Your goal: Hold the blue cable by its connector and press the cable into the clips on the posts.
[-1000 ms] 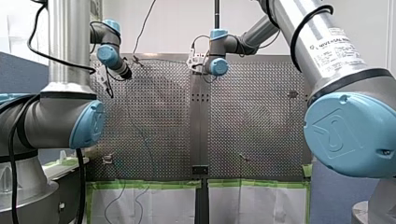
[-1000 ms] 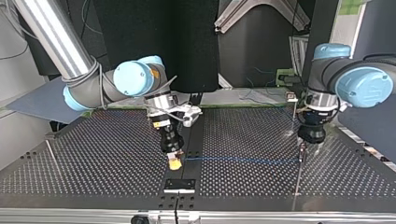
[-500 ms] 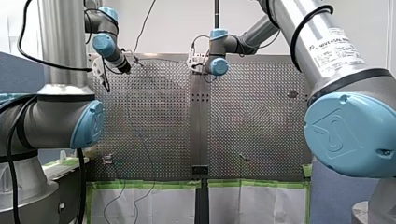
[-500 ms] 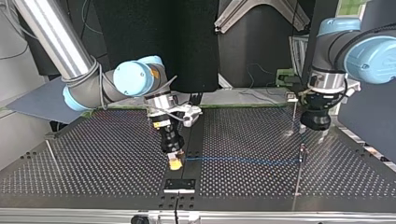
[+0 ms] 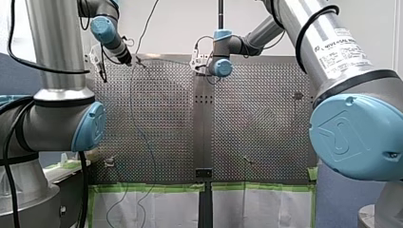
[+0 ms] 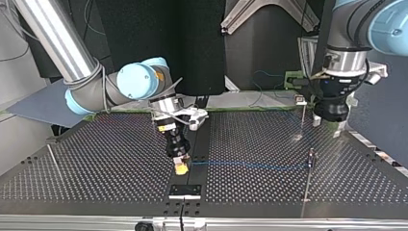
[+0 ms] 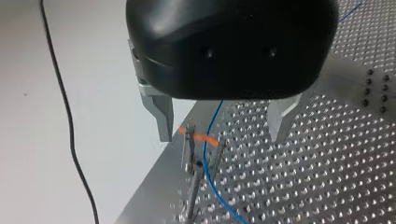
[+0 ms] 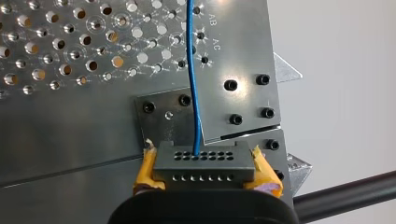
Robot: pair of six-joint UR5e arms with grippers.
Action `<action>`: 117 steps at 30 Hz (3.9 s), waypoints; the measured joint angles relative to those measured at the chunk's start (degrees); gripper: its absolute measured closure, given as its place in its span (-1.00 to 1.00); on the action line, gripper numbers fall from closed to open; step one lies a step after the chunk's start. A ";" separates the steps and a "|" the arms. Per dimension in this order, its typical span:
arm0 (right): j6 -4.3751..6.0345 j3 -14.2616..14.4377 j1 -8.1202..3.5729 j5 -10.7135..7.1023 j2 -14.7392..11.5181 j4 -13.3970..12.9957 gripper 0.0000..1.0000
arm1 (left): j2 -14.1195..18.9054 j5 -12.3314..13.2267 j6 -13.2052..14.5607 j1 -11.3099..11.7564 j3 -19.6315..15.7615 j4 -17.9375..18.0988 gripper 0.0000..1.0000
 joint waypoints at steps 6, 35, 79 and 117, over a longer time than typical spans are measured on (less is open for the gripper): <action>0.09 0.00 -0.01 -0.01 0.00 0.06 1.00 | 0.39 1.67 2.84 -0.54 -0.48 1.08 -0.98; 0.56 0.00 -0.02 -0.23 0.01 0.15 1.00 | -2.01 3.01 14.03 -1.75 -2.01 9.88 -0.98; 0.91 0.08 0.34 -0.94 0.01 0.62 1.00 | -1.14 -1.94 17.05 -2.68 -0.84 7.47 -0.98; 1.26 0.09 -0.34 -1.24 0.16 0.46 1.00 | -12.41 -10.86 20.83 -17.54 12.16 8.25 -0.98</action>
